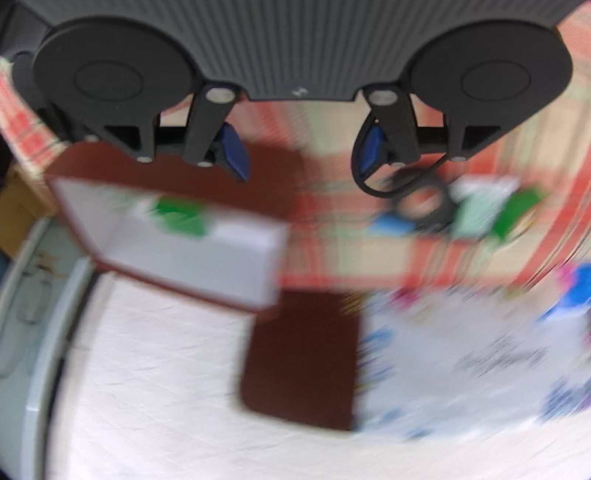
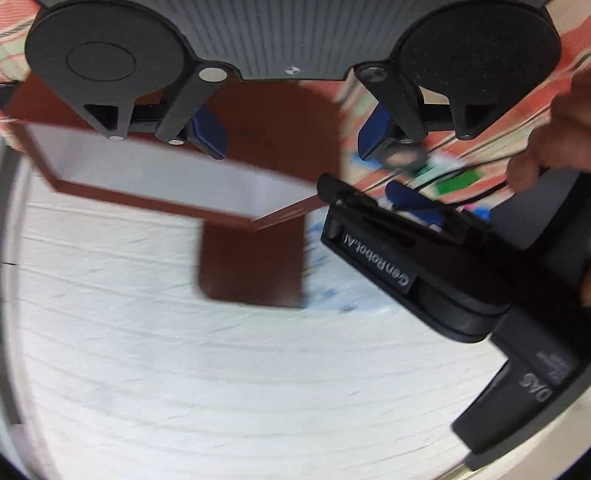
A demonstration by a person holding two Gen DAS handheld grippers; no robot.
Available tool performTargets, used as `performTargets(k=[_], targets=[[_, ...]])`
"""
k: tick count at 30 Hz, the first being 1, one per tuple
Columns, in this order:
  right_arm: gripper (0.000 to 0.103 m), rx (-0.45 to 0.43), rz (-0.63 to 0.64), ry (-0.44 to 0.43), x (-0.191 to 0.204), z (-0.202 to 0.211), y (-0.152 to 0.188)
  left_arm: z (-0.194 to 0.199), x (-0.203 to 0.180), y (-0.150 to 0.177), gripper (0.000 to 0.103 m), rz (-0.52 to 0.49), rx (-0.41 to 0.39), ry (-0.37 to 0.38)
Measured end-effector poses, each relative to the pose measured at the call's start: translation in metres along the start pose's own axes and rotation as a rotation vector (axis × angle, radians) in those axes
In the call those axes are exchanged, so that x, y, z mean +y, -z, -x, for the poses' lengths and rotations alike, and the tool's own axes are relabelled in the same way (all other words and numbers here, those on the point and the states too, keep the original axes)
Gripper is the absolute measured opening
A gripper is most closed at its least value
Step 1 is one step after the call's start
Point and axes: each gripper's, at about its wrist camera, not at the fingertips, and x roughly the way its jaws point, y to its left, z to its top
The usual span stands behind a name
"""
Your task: Organize objects
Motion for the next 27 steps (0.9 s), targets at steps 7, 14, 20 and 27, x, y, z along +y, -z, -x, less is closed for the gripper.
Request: performTargets(k=[7,14,20,27], targets=[[0.075,0.183,0.127,-0.137,0.047,-0.022,0.007,-0.002,0.11,0.05,0.066,0.096,0.074,-0.312],[0.074,0.29,0.129,-0.242,0.072,-0.088,-0.002,0.02,0.22,0.066,0.087,0.259,-0.046,-0.583],[0.081,0.221,0.136,-0.25,0.11,-0.168,-0.04,0.017,0.22,0.064,0.093,0.234,-0.063,-0.559],[0.088,0.208,0.22,-0.237,0.169,-0.256,-0.065,0.018,0.223,0.068,0.095,0.254,-0.074,-0.532]])
